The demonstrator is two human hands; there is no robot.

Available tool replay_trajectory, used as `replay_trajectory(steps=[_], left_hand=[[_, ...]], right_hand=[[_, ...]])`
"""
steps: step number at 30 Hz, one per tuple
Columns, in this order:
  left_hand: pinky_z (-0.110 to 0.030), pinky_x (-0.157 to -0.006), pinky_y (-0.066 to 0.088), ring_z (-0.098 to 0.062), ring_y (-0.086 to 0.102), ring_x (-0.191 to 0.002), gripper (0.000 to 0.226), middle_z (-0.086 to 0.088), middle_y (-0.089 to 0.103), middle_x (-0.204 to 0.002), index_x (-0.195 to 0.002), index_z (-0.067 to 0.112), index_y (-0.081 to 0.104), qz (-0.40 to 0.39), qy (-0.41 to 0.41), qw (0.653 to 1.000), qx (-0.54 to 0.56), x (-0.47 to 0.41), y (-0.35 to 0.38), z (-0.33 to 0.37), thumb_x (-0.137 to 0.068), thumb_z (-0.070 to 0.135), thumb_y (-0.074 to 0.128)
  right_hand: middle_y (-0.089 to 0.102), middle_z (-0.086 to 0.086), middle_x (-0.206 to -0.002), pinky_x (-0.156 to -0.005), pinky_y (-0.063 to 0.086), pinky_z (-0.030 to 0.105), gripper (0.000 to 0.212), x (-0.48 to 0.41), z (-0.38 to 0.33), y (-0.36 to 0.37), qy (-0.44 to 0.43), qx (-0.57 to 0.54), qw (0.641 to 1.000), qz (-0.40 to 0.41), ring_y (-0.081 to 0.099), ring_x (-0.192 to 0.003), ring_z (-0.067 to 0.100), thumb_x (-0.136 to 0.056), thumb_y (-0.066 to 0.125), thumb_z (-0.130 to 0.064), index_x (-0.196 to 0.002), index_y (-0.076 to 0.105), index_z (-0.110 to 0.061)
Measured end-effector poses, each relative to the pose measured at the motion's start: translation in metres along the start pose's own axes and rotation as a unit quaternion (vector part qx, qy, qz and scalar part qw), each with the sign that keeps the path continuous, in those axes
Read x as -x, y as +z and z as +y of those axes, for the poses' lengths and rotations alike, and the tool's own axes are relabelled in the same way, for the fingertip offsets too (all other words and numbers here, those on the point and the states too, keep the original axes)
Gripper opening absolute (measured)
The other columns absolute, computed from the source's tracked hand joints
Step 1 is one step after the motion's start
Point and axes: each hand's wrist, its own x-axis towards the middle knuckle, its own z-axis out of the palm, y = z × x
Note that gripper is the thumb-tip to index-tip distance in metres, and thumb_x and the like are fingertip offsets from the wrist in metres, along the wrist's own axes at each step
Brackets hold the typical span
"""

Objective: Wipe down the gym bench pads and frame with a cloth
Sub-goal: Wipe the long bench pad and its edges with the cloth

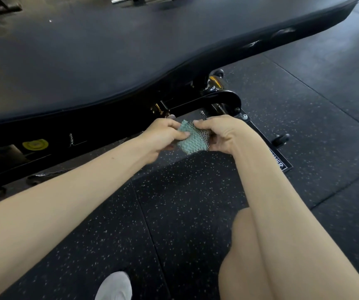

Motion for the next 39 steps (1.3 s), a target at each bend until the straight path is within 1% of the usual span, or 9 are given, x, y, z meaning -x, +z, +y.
replay_trajectory(steps=[4, 9, 12, 15, 19, 23, 31, 35, 39], left_hand=[[-0.018, -0.066, 0.050, -0.011, 0.063, -0.078, 0.011, 0.001, 0.067, -0.084, -0.085, 0.015, 0.063, 0.023, 0.036, 0.999, 0.031, 0.000, -0.006, 0.004, -0.091, 0.007, 0.061], [-0.032, -0.075, 0.055, -0.016, 0.065, -0.084, 0.007, -0.003, 0.068, -0.093, -0.096, 0.013, 0.060, -0.017, 0.019, 0.997, 0.067, 0.002, -0.011, 0.004, -0.097, 0.012, 0.053], [-0.033, -0.078, 0.051, -0.018, 0.063, -0.089, 0.008, -0.003, 0.068, -0.093, -0.096, 0.014, 0.063, -0.041, 0.036, 0.997, 0.048, 0.001, -0.014, 0.008, -0.095, 0.014, 0.055], [-0.037, -0.088, 0.050, -0.020, 0.063, -0.096, 0.009, -0.006, 0.069, -0.100, -0.096, 0.016, 0.067, -0.064, 0.046, 0.996, 0.032, -0.003, -0.013, 0.014, -0.093, 0.015, 0.059], [-0.031, -0.075, 0.054, -0.016, 0.063, -0.090, 0.006, -0.003, 0.067, -0.097, -0.095, 0.015, 0.063, -0.010, 0.033, 0.995, 0.097, -0.005, -0.009, 0.012, -0.092, 0.020, 0.061], [-0.038, -0.082, 0.056, -0.021, 0.066, -0.101, 0.033, -0.009, 0.068, -0.109, -0.114, 0.008, 0.062, -0.098, -0.063, 0.981, 0.152, -0.004, -0.010, 0.002, -0.088, 0.029, 0.063], [-0.030, -0.066, 0.053, -0.016, 0.065, -0.097, 0.040, -0.003, 0.068, -0.113, -0.119, 0.016, 0.062, -0.081, -0.025, 0.988, 0.132, -0.001, -0.010, -0.004, -0.085, -0.005, 0.061], [-0.041, -0.084, 0.052, -0.019, 0.064, -0.089, 0.047, 0.001, 0.072, -0.092, -0.081, 0.022, 0.076, -0.067, 0.022, 0.987, 0.142, 0.001, -0.013, -0.002, -0.080, -0.019, 0.051], [-0.030, -0.070, 0.057, -0.014, 0.065, -0.081, 0.052, 0.005, 0.072, -0.076, -0.055, 0.017, 0.071, -0.036, 0.052, 0.984, 0.168, 0.002, -0.009, -0.002, -0.084, -0.019, 0.047]], right_hand=[[0.063, 0.010, -0.096, -0.051, 0.053, 0.030, 0.017, 0.000, 0.004, 0.005, -0.005, 0.106, 0.993, 0.054, 0.060, -0.070, 0.017, -0.094, 0.061, -0.019, -0.104, 0.058, -0.005], [0.047, 0.003, -0.143, -0.106, 0.036, 0.042, 0.061, -0.006, 0.004, -0.003, -0.043, 0.176, 0.981, 0.075, 0.047, -0.127, 0.025, -0.095, 0.048, -0.054, -0.144, 0.041, -0.018], [0.048, -0.001, -0.142, -0.101, 0.028, 0.030, 0.064, -0.004, 0.003, -0.004, -0.099, 0.157, 0.982, -0.024, 0.045, -0.125, 0.015, -0.089, 0.061, -0.048, -0.144, 0.042, -0.020], [0.068, 0.003, -0.110, -0.081, 0.047, 0.017, 0.044, -0.001, 0.009, -0.001, -0.084, 0.158, 0.978, -0.110, 0.062, -0.098, 0.010, -0.083, 0.073, -0.018, -0.123, 0.060, -0.008], [0.072, 0.014, -0.105, -0.090, 0.054, 0.039, 0.032, -0.009, 0.012, -0.004, -0.040, 0.140, 0.985, -0.089, 0.068, -0.099, 0.026, -0.080, 0.073, -0.009, -0.110, 0.065, 0.001], [0.071, 0.011, -0.099, -0.077, 0.056, 0.038, 0.017, -0.010, 0.012, -0.007, -0.038, 0.060, 0.994, -0.089, 0.068, -0.091, 0.024, -0.093, 0.058, -0.006, -0.109, 0.062, -0.002], [0.064, 0.013, -0.115, -0.066, 0.060, 0.046, 0.049, -0.006, 0.009, -0.003, -0.033, -0.046, 0.985, -0.166, 0.065, -0.099, 0.031, -0.092, 0.034, 0.018, -0.129, 0.048, -0.012], [0.068, 0.018, -0.096, -0.069, 0.060, 0.042, 0.045, -0.004, 0.008, -0.003, -0.040, -0.064, 0.987, -0.143, 0.065, -0.092, 0.031, -0.088, 0.027, 0.025, -0.094, 0.062, -0.003], [0.071, 0.016, -0.089, -0.065, 0.060, 0.038, 0.048, -0.001, 0.007, -0.007, -0.039, -0.098, 0.985, -0.140, 0.066, -0.091, 0.031, -0.083, 0.027, 0.024, -0.085, 0.067, -0.003]])
